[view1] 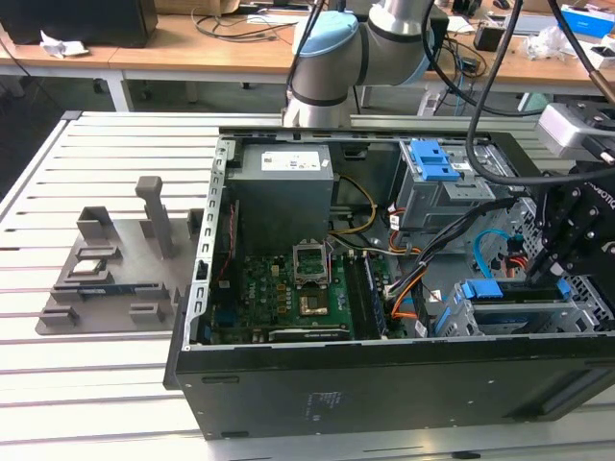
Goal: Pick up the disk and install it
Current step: 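Insert the first disk wire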
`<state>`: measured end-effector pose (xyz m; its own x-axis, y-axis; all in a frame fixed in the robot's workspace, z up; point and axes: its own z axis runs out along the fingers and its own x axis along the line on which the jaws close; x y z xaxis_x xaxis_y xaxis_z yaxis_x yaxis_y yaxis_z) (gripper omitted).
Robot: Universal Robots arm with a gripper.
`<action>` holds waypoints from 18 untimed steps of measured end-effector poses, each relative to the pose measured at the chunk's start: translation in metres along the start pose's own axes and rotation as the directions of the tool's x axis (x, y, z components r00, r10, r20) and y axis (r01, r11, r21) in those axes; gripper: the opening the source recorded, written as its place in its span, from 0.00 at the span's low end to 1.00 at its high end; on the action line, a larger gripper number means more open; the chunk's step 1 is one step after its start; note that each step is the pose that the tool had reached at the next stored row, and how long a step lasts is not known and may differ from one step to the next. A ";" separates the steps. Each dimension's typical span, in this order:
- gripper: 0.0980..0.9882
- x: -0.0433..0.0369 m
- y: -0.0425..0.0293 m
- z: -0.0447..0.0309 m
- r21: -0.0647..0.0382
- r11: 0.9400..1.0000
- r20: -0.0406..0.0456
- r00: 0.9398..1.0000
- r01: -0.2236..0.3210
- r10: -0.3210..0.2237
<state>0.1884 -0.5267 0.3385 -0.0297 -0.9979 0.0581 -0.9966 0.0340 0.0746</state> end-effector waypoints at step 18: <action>0.14 -0.0011 0.0018 -0.0242 0.000 1.000 -0.001 1.000 0.000 0.000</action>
<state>0.1885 -0.5243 0.3627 -0.0297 -0.9978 0.0588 -0.9966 0.0341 0.0746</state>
